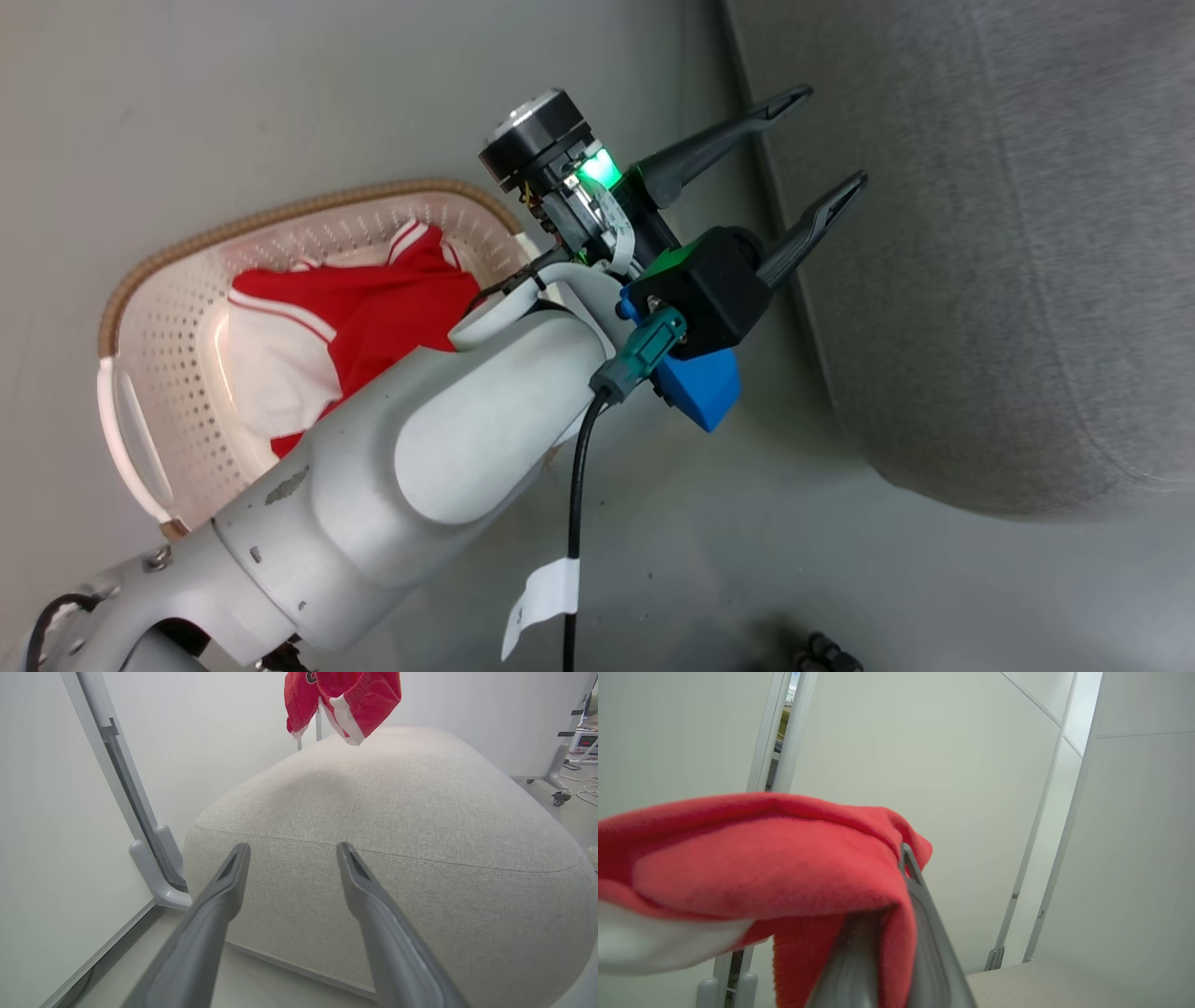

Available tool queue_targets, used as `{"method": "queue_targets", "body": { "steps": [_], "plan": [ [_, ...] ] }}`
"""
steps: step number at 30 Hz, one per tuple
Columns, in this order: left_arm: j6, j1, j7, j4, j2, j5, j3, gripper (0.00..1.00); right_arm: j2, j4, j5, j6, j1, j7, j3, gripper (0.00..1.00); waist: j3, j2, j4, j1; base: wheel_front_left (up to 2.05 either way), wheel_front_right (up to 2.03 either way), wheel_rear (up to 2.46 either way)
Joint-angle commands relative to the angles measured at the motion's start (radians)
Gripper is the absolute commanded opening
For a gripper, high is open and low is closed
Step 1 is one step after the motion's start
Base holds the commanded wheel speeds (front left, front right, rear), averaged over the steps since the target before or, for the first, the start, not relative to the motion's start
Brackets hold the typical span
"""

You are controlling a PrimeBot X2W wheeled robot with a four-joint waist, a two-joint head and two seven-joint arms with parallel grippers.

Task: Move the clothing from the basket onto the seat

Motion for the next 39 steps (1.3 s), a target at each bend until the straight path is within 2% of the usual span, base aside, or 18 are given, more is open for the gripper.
{"method": "queue_targets", "body": {
  "steps": [1, 5, 14, 20, 21, 22, 23, 32, 39],
  "plan": [
    [0.006, -0.022, 0.004, -0.010, 0.010, 0.008, 0.001, 1.00, -0.017, 0.035, -0.010, 0.000, -0.020, -0.001, -0.012, 0.00, 0.070, 0.0000, 0.025, -0.0002, 0.00, 0.00, 0.00],
    [0.012, -0.036, 0.007, -0.033, 0.022, 0.014, 0.001, 1.00, -0.038, 0.131, -0.042, 0.000, -0.007, -0.001, -0.031, 0.00, 0.106, 0.0000, 0.026, -0.0002, 0.00, 0.00, 0.00],
    [0.020, -0.035, 0.014, -0.056, 0.045, 0.010, -0.005, 1.00, 0.036, 0.323, -0.100, 0.000, 0.094, -0.001, -0.065, 0.00, 0.125, 0.0000, 0.018, -0.0002, 0.00, 0.00, 0.00],
    [0.023, -0.035, 0.016, -0.061, 0.054, 0.004, -0.010, 1.00, 0.046, 0.441, -0.107, 0.000, 0.091, -0.001, -0.084, 0.00, 0.130, 0.0000, 0.021, -0.0002, 0.00, 0.00, 0.00],
    [0.024, -0.037, 0.016, -0.062, 0.055, 0.003, -0.010, 1.00, 0.043, 0.456, -0.108, 0.000, 0.083, -0.001, -0.085, 0.33, 0.130, 0.0000, 0.022, -0.0002, 0.00, 0.00, 0.00],
    [0.024, -0.037, 0.015, -0.061, 0.056, 0.001, -0.010, 1.00, 0.040, 0.462, -0.109, 0.000, 0.077, -0.001, -0.083, 0.91, 0.129, 0.0000, 0.022, -0.0002, 0.00, 0.00, 0.00],
    [0.025, -0.035, 0.012, -0.059, 0.055, 0.000, -0.010, 1.00, 0.038, 0.463, -0.108, 0.000, 0.076, -0.001, -0.081, 1.00, 0.125, 0.0000, 0.022, -0.0002, 0.00, 0.00, 0.00],
    [0.042, 0.010, -0.029, -0.026, 0.022, -0.027, -0.001, 1.00, 0.056, 0.330, -0.103, 0.000, 0.265, -0.001, -0.015, 1.00, 0.016, 0.0000, 0.040, -0.0002, 0.00, 0.00, 0.00],
    [0.056, 0.065, -0.045, 0.003, -0.002, -0.063, 0.041, 1.00, 0.113, 0.168, -0.087, 0.000, 0.456, -0.001, 0.063, 1.00, -0.105, 0.0000, 0.068, -0.0002, 0.00, 0.00, 0.00]
  ]
}}
